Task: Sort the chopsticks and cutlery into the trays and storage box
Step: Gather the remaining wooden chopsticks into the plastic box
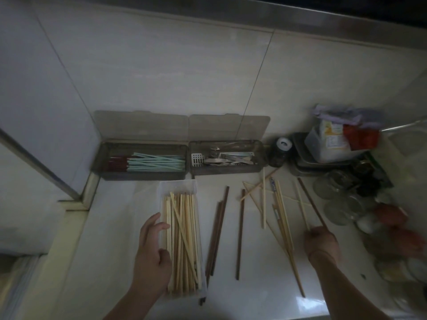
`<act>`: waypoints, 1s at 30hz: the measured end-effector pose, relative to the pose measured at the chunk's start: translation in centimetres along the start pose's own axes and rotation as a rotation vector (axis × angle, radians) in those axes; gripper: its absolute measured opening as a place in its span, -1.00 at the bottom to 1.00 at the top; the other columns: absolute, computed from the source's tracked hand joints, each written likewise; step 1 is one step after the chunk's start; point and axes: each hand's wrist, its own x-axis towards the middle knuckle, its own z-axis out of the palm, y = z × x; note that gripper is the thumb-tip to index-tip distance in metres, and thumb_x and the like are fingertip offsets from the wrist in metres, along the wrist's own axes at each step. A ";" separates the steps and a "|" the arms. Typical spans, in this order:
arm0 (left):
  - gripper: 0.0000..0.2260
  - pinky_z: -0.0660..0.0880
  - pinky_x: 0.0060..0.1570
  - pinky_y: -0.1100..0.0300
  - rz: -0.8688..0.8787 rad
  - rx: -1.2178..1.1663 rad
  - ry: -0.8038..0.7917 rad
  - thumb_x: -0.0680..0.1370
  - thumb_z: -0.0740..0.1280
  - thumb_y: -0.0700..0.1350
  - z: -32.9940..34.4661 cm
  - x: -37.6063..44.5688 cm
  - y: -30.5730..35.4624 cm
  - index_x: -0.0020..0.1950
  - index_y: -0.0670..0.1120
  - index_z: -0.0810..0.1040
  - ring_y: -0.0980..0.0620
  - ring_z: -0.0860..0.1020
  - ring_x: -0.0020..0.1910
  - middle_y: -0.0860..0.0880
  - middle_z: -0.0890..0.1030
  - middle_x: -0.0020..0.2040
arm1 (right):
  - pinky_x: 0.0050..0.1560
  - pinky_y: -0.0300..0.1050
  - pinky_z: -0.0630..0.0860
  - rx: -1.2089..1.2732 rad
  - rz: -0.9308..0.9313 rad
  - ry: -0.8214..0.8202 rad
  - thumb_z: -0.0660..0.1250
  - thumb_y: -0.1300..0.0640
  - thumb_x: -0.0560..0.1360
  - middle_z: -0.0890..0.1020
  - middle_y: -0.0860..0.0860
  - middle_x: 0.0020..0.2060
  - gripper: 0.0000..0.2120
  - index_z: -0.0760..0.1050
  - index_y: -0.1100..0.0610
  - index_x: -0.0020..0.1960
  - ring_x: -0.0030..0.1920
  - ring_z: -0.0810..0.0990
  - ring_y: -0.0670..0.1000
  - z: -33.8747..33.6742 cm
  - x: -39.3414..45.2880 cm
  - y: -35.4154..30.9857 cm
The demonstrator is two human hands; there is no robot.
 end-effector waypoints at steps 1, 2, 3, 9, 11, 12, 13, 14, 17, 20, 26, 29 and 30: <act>-0.52 0.19 0.12 0.64 0.005 -0.003 0.002 0.27 0.12 -0.35 0.0 0.0 0.1 0.14 -0.06 0.45 0.46 0.24 0.34 -0.04 0.36 0.38 | -0.05 -0.06 0.39 0.027 0.014 -0.001 0.29 0.12 0.52 0.62 0.21 0.04 -0.82 0.59 0.15 0.07 0.05 0.57 0.24 -0.3 -0.4 -0.4; -0.52 0.18 0.12 0.65 0.008 -0.005 0.002 0.27 0.12 -0.36 0.1 0.0 0.1 0.14 -0.06 0.45 0.47 0.24 0.33 -0.05 0.36 0.38 | -0.07 -0.08 0.35 0.057 0.026 -0.003 0.28 0.14 0.53 0.62 0.22 0.05 -0.82 0.59 0.16 0.08 0.06 0.56 0.24 -0.5 -0.7 -0.9; -0.52 0.18 0.12 0.65 0.009 -0.006 0.002 0.26 0.12 -0.36 0.1 0.0 0.1 0.14 -0.07 0.46 0.47 0.24 0.33 -0.05 0.36 0.38 | -0.08 -0.10 0.33 0.093 0.034 -0.009 0.28 0.15 0.54 0.62 0.23 0.02 -0.82 0.58 0.18 0.08 0.05 0.56 0.24 -0.9 -1.1 -1.3; -0.49 0.19 0.16 0.62 -0.014 -0.012 0.006 0.26 0.12 -0.37 0.1 0.1 0.1 0.15 -0.03 0.44 0.42 0.25 0.36 -0.02 0.35 0.39 | -0.33 -0.11 0.47 0.563 -0.178 -0.137 0.28 0.31 0.52 0.57 0.10 -0.21 -0.66 0.35 -0.04 0.16 -0.29 0.61 0.23 -0.1 -8.7 -5.5; -0.49 0.19 0.14 0.63 -0.010 -0.016 0.005 0.26 0.12 -0.38 -0.1 0.1 0.2 0.15 -0.05 0.45 0.42 0.25 0.36 -0.02 0.35 0.39 | -0.48 -0.11 0.49 0.625 -0.393 -0.306 0.21 0.37 0.53 0.56 0.07 -0.24 -0.59 0.36 -0.09 0.19 -0.42 0.58 0.19 0.3 -12.6 -7.1; -0.49 0.20 0.14 0.63 -0.008 -0.016 0.004 0.26 0.13 -0.38 -0.1 0.0 0.2 0.15 -0.06 0.45 0.41 0.25 0.37 -0.03 0.35 0.39 | -0.49 -0.13 0.50 0.623 -0.522 -0.361 0.20 0.37 0.52 0.57 0.05 -0.26 -0.61 0.42 -0.10 0.14 -0.43 0.58 0.12 0.4 -14.5 -8.0; -0.49 0.20 0.14 0.63 -0.005 -0.015 0.002 0.25 0.13 -0.38 -0.2 0.0 0.2 0.15 -0.07 0.45 0.40 0.25 0.38 -0.04 0.35 0.39 | -0.42 -0.18 0.53 0.603 -0.666 -0.383 0.22 0.32 0.52 0.59 0.00 -0.25 -0.66 0.49 -0.11 0.05 -0.39 0.60 0.02 0.5 -16.2 -9.0; -0.49 0.20 0.16 0.62 -0.004 -0.015 0.000 0.25 0.14 -0.38 -0.2 0.0 0.2 0.15 -0.08 0.45 0.38 0.25 0.39 -0.05 0.35 0.39 | -0.32 -0.27 0.54 0.555 -0.812 -0.372 0.24 0.23 0.52 0.61 -0.10 -0.22 -0.74 0.54 -0.13 -0.02 -0.31 0.61 -0.09 0.9 -17.5 -9.8; -0.48 0.21 0.18 0.60 0.001 -0.015 -0.003 0.24 0.13 -0.39 -0.1 0.0 0.0 0.16 -0.09 0.45 0.34 0.25 0.41 -0.08 0.36 0.39 | -0.03 -0.28 0.50 0.351 -1.165 -0.285 0.29 0.07 0.48 0.61 -0.25 -0.17 -0.85 0.60 -0.12 -0.05 -0.10 0.56 -0.22 3.0 -19.3 -11.1; -0.47 0.20 0.11 0.64 -0.009 -0.013 0.001 0.25 0.13 -0.39 -0.2 0.1 0.4 0.16 -0.04 0.43 0.43 0.23 0.37 -0.06 0.36 0.38 | 0.15 0.00 0.47 0.104 -1.367 -0.194 0.27 0.00 0.42 0.65 -0.24 -0.19 -0.85 0.59 -0.15 -0.09 0.10 0.57 -0.09 4.8 -19.4 -11.5; -0.45 0.17 0.25 0.57 0.002 -0.002 0.017 0.24 0.13 -0.38 -0.2 0.1 0.4 0.16 0.03 0.40 0.40 0.21 0.40 0.01 0.34 0.38 | 0.26 0.56 0.10 -0.441 -1.407 -0.280 0.06 -0.16 0.30 0.65 -0.21 -0.34 -0.65 0.61 -0.12 -0.28 0.28 0.51 0.11 5.2 -20.1 -11.6; -0.46 0.17 0.31 0.52 0.005 -0.005 0.016 0.25 0.12 -0.37 -0.2 0.1 0.2 0.16 0.03 0.41 0.37 0.22 0.42 0.01 0.34 0.38 | 0.27 0.59 -0.25 -0.640 -1.412 -0.360 0.07 -0.17 0.40 0.70 -0.12 -0.18 -0.60 0.65 -0.07 -0.11 0.40 0.36 0.19 4.8 -20.4 -11.9; -0.48 0.17 0.29 0.54 0.003 -0.004 0.014 0.26 0.12 -0.37 -0.2 0.1 0.2 0.15 0.01 0.43 0.38 0.22 0.41 0.00 0.34 0.38 | 0.22 0.57 -0.39 -0.704 -1.450 -0.381 0.09 -0.15 0.46 0.69 -0.07 -0.06 -0.61 0.63 -0.03 0.01 0.47 0.24 0.20 4.6 -20.6 -12.2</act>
